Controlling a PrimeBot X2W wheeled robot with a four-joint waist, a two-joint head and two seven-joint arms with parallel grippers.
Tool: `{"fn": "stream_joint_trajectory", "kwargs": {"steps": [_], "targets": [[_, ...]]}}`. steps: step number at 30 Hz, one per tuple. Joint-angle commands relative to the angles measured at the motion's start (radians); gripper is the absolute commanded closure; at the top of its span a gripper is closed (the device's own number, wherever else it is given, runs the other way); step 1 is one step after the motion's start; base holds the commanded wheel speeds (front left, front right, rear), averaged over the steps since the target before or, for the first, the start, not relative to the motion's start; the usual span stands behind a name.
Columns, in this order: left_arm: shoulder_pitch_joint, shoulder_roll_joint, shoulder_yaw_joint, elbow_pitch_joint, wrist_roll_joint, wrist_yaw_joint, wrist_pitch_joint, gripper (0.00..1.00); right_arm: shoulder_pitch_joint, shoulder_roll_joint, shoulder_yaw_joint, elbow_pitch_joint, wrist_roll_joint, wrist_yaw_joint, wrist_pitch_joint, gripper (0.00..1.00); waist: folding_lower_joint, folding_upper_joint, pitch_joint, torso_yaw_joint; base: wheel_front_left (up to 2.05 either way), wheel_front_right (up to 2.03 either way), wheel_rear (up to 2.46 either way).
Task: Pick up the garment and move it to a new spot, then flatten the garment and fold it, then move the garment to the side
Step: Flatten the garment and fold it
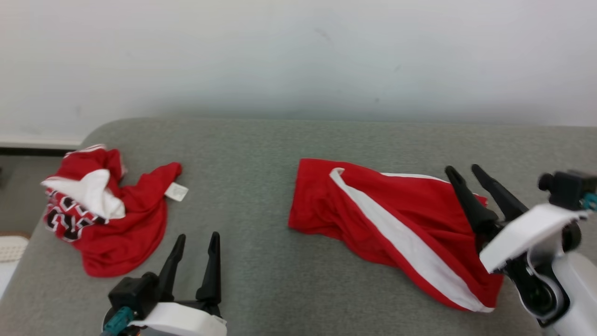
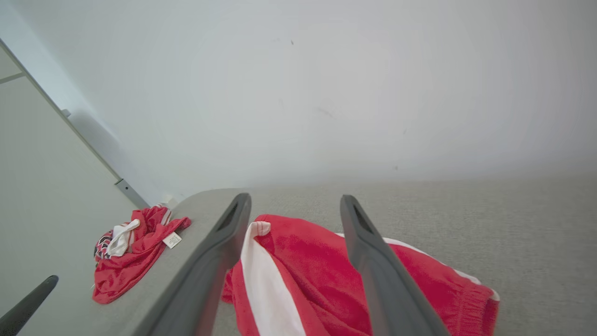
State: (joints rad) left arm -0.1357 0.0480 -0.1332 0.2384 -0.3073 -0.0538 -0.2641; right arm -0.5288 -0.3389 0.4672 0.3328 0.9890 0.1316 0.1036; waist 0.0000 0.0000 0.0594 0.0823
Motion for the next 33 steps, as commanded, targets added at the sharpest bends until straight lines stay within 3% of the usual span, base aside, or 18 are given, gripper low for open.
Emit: {"fn": "stream_joint_trajectory", "kwargs": {"steps": [1,8,18,24,33], "targets": [[0.013,0.004,0.012,-0.005,0.019,-0.004,-0.001,0.00,0.058,-0.017,-0.019,-0.029,-0.032,-0.002,-0.067,0.00,0.0000,0.0000,-0.020,-0.059,0.00,0.00,0.00],[0.003,0.004,0.023,-0.008,0.030,-0.012,-0.001,0.00,0.269,0.008,-0.137,-0.097,-0.143,-0.002,-0.295,0.00,0.0000,0.0000,-0.018,-0.108,0.00,0.00,0.00],[-0.073,0.049,0.029,0.042,0.065,-0.039,0.041,0.00,0.376,0.098,-0.261,-0.158,-0.274,-0.002,-0.352,0.00,0.0000,0.0000,-0.002,-0.186,0.00,0.00,0.00],[-0.245,0.130,-0.013,0.049,0.018,-0.067,0.290,0.00,0.379,0.113,-0.297,-0.148,-0.371,-0.002,-0.360,0.00,0.0000,0.0000,0.031,-0.244,0.00,0.00,0.00],[-0.506,0.257,-0.104,0.114,-0.233,-0.077,0.805,0.00,0.357,0.181,-0.297,-0.131,-0.446,-0.002,-0.369,0.00,0.0000,0.0000,0.086,-0.361,0.00,0.00,0.00]]}}
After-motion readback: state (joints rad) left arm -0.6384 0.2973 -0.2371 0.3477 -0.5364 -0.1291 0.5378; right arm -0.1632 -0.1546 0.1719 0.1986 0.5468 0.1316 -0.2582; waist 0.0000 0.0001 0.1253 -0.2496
